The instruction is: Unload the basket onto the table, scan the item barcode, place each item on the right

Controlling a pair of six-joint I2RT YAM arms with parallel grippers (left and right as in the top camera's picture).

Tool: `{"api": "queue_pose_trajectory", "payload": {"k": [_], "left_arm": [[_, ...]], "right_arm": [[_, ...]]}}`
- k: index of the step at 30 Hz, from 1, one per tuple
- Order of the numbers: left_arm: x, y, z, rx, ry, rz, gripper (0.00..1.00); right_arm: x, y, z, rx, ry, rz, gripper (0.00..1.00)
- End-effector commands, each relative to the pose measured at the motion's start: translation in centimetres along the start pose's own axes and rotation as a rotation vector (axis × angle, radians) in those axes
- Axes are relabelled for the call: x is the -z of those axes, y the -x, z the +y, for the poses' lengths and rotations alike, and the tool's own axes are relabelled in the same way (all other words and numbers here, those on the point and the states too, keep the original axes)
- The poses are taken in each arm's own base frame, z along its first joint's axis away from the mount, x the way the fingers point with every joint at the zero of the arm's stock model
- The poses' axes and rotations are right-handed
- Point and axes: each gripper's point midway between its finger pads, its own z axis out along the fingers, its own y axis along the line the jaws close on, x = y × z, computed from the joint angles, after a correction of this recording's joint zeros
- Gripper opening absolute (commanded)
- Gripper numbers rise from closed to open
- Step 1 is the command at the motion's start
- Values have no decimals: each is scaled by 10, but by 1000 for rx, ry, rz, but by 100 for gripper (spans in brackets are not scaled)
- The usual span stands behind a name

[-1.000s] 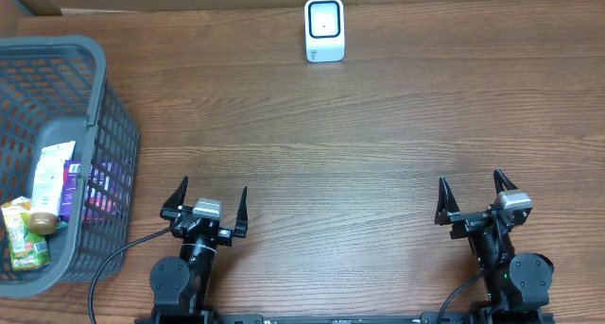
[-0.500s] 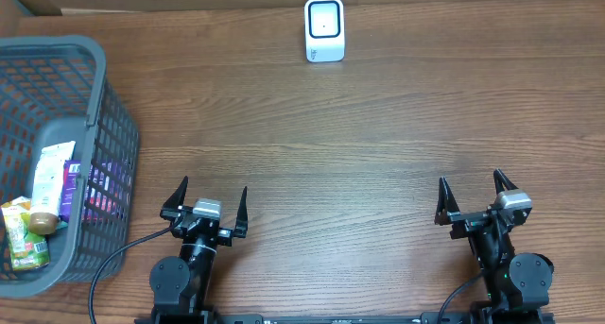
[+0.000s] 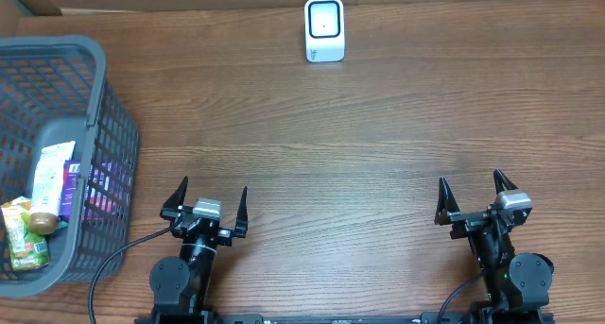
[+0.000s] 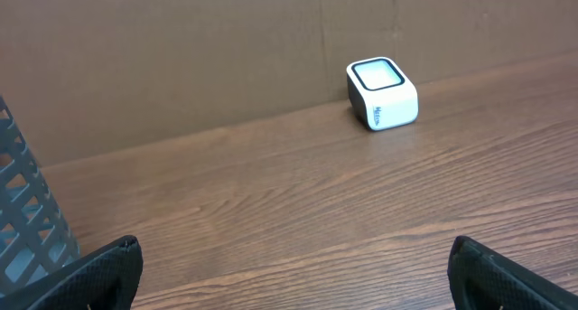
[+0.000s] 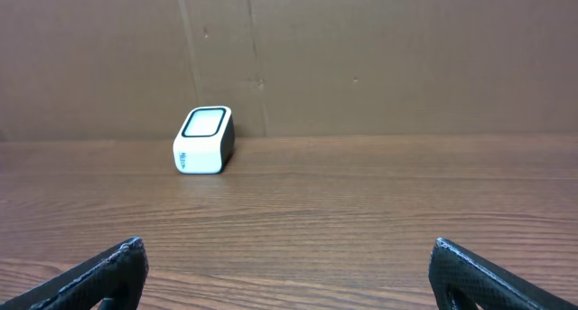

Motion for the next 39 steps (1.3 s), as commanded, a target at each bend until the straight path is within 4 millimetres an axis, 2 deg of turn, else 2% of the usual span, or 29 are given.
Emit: {"api": "queue_pose_trajectory", "payload": {"k": [1,34,39], "left_arm": [[0,-1,0,-16,5,-1,100],[0,-1,1,-17,10,0,100],[0,-1,1,54,7,3,99]], "right_arm": [[0,-2,2,8,9,-3,100],[0,-2,2,8,9,-3,100],[0,-2,2,8,9,-3,100]]}}
